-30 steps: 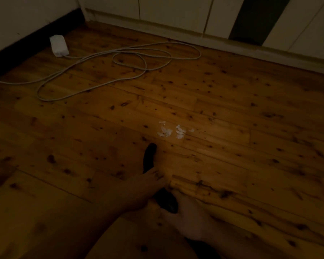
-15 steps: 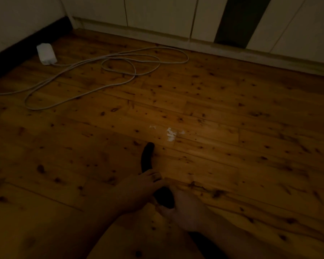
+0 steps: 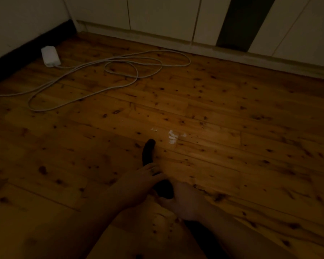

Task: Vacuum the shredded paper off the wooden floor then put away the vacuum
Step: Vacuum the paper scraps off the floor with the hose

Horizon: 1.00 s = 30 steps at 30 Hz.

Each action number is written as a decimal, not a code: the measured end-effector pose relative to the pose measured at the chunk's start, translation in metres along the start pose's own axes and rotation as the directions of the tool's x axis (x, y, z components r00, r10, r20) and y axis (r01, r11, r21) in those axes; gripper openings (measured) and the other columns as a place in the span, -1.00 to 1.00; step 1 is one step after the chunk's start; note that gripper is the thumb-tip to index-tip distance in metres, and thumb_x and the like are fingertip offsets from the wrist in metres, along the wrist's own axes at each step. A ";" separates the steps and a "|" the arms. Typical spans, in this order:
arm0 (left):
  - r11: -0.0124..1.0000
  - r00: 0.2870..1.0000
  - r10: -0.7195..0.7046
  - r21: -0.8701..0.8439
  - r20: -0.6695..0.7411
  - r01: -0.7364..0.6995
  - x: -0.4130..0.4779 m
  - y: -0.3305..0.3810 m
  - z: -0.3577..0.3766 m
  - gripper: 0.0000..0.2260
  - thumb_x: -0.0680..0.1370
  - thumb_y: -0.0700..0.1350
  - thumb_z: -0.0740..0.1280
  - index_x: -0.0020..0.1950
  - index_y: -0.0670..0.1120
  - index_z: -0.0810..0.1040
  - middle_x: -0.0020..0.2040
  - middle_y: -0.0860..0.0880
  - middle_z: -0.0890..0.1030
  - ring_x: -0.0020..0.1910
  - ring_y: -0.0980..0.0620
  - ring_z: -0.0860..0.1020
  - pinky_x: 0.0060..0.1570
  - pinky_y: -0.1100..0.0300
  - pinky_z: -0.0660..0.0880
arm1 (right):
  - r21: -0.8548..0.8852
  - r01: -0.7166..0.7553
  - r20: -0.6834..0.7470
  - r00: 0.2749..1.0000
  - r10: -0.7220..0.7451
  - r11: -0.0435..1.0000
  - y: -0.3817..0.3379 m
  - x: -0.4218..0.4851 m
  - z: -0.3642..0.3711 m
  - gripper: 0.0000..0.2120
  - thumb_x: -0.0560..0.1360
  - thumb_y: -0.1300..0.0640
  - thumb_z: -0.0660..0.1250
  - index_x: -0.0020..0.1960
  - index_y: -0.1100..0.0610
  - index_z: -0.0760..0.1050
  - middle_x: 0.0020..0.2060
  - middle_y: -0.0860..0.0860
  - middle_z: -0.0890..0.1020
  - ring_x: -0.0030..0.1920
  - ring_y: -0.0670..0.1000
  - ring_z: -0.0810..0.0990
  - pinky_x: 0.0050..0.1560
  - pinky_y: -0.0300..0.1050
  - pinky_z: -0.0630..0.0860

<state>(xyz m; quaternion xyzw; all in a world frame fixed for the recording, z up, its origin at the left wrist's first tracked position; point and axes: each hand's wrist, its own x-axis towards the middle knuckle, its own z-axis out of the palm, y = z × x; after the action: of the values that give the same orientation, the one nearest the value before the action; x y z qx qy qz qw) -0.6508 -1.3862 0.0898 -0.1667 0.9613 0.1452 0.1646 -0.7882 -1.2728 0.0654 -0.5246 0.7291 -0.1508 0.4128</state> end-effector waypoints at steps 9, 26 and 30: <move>1.000 0.999 -0.002 -0.026 -0.048 0.000 0.007 -0.011 0.000 -0.47 0.63 -0.24 0.19 0.54 0.09 0.12 0.57 0.07 0.05 0.56 0.08 -0.10 0.30 0.11 0.40 | 0.000 -0.024 -0.007 1.000 0.024 1.000 -0.003 0.011 -0.006 -0.56 0.50 -0.26 0.28 0.29 -0.10 0.39 -0.06 -0.12 0.61 -0.16 -0.11 0.58 -0.19 -0.12 0.51; 0.998 0.997 -0.068 -0.005 -0.033 0.068 0.002 -0.020 -0.008 -0.44 0.62 -0.27 0.18 0.55 0.08 0.10 0.58 0.08 0.02 0.57 0.09 -0.14 0.36 0.05 0.33 | 0.093 0.012 0.018 1.000 -0.014 0.996 -0.018 0.025 -0.010 -0.68 0.51 -0.18 0.32 0.21 -0.11 0.44 -0.17 -0.17 0.55 -0.27 -0.20 0.51 -0.30 -0.25 0.39; 0.999 0.998 -0.051 -0.013 -0.040 0.050 0.004 -0.022 -0.004 -0.42 0.61 -0.30 0.18 0.56 0.07 0.10 0.58 0.08 0.01 0.56 0.09 -0.15 0.38 0.07 0.32 | 0.059 0.009 -0.005 1.000 -0.009 0.998 -0.016 0.022 -0.007 -0.68 0.51 -0.20 0.31 0.21 -0.12 0.43 -0.13 -0.18 0.54 -0.23 -0.21 0.50 -0.28 -0.26 0.40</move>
<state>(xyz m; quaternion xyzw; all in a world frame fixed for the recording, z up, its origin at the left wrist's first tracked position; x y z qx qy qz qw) -0.6474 -1.4081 0.0867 -0.1947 0.9590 0.1434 0.1480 -0.7855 -1.3003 0.0703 -0.5151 0.7230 -0.1752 0.4257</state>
